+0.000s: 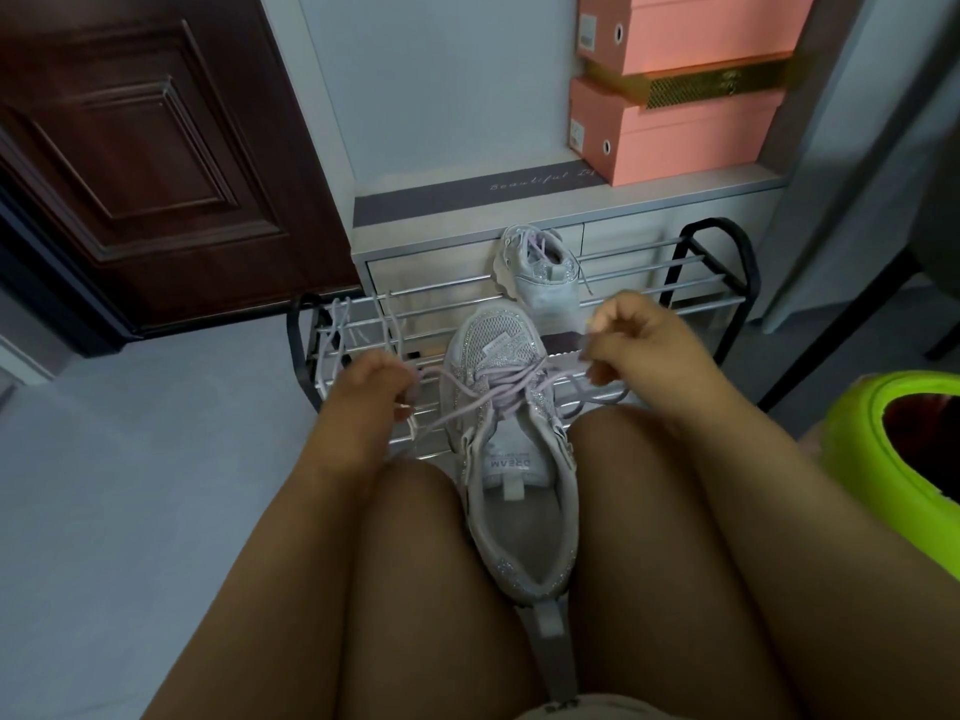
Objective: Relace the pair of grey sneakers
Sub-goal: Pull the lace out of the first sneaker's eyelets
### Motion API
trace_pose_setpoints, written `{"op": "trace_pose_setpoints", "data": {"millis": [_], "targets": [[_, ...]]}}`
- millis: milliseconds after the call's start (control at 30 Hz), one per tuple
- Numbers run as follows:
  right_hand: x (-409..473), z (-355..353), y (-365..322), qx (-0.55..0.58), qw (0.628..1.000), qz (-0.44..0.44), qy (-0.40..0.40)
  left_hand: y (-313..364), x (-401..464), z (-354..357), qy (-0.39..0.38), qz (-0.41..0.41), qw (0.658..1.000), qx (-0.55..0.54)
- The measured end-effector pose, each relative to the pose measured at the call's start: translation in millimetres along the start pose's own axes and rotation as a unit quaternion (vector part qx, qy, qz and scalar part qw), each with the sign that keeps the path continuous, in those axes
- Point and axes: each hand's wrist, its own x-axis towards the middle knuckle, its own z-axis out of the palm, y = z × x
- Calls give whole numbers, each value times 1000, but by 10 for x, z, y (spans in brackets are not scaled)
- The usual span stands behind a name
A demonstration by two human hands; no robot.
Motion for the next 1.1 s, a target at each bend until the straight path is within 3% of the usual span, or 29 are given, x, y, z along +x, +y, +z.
{"op": "trace_pose_setpoints", "data": {"millis": [67,167,300,367,433,533,633,733,800,967,1100], "targets": [[-33,88,-9,-64,995,-29,-77,16,-42,67,-55,32,996,59],[-74,169,-12,-130,982,-68,-115,55,-79,125,-91,86,981,149],[-80,173,-48,-199,960,-108,-167,43,-101,209,-95,150,949,261],[-89,192,-46,-202,953,-117,-194,43,-106,242,-81,156,956,235],[-66,165,-36,-161,971,-89,-150,55,-88,208,-18,120,979,166],[-11,84,-2,-51,998,-25,0,39,-29,78,95,56,992,53],[-8,93,-3,49,997,12,60,5,-48,48,126,46,991,-9],[31,64,-76,205,970,41,123,-12,-68,51,157,33,986,-33],[21,27,-106,239,964,42,111,8,-80,65,143,29,988,-49],[-108,138,-78,101,994,-26,-37,125,-129,161,85,10,962,-258],[-88,185,-78,-152,977,-138,-61,141,-140,160,94,14,979,-181]]}}
